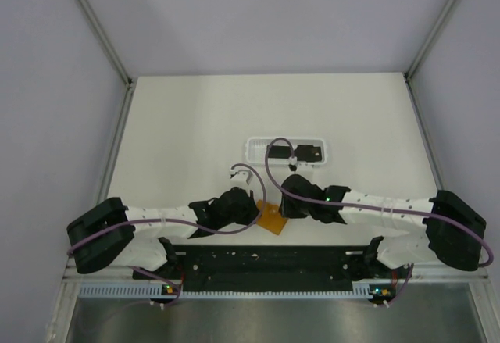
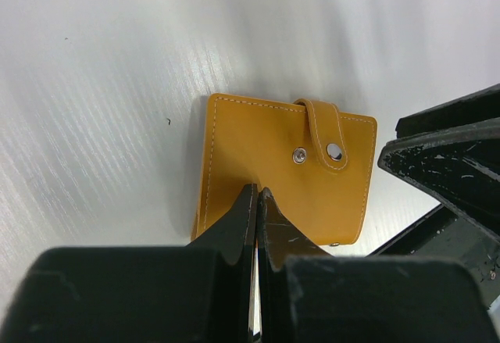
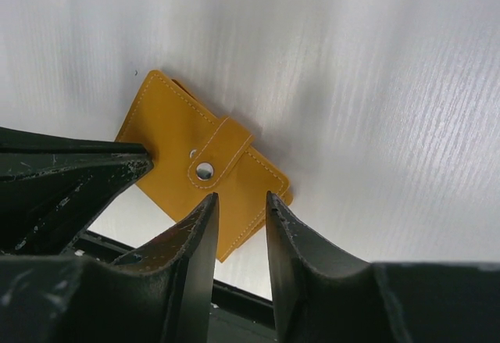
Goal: Put the credit cards into the card holder
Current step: Close the card holder at the corner of the board.
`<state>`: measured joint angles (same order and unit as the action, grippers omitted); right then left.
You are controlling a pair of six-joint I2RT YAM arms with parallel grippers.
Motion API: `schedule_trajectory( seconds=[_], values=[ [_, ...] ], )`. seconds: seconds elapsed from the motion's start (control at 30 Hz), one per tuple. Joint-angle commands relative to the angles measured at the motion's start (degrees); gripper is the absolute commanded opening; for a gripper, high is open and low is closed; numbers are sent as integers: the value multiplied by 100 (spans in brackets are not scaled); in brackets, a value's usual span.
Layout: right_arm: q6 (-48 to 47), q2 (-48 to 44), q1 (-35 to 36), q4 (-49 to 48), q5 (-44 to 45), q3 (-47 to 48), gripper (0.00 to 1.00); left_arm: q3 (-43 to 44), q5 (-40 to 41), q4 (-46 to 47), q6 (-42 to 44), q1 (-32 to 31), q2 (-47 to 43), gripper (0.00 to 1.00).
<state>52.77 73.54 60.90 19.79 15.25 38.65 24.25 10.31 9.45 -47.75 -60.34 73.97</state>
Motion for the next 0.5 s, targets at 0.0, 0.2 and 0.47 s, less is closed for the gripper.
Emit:
schedule_trajectory(
  seconds=[0.0, 0.2, 0.47],
  values=[
    [58, -77, -193, -502, -214, -86, 31, 27, 156, -286, 160, 31, -94, 0],
    [-30, 169, -272, -854, -557, -60, 31, -8, 138, -251, 169, 48, -76, 0],
    [-4, 626, -281, -977, -707, 37, 31, -17, 51, -172, 196, 48, -24, 0]
  ],
)
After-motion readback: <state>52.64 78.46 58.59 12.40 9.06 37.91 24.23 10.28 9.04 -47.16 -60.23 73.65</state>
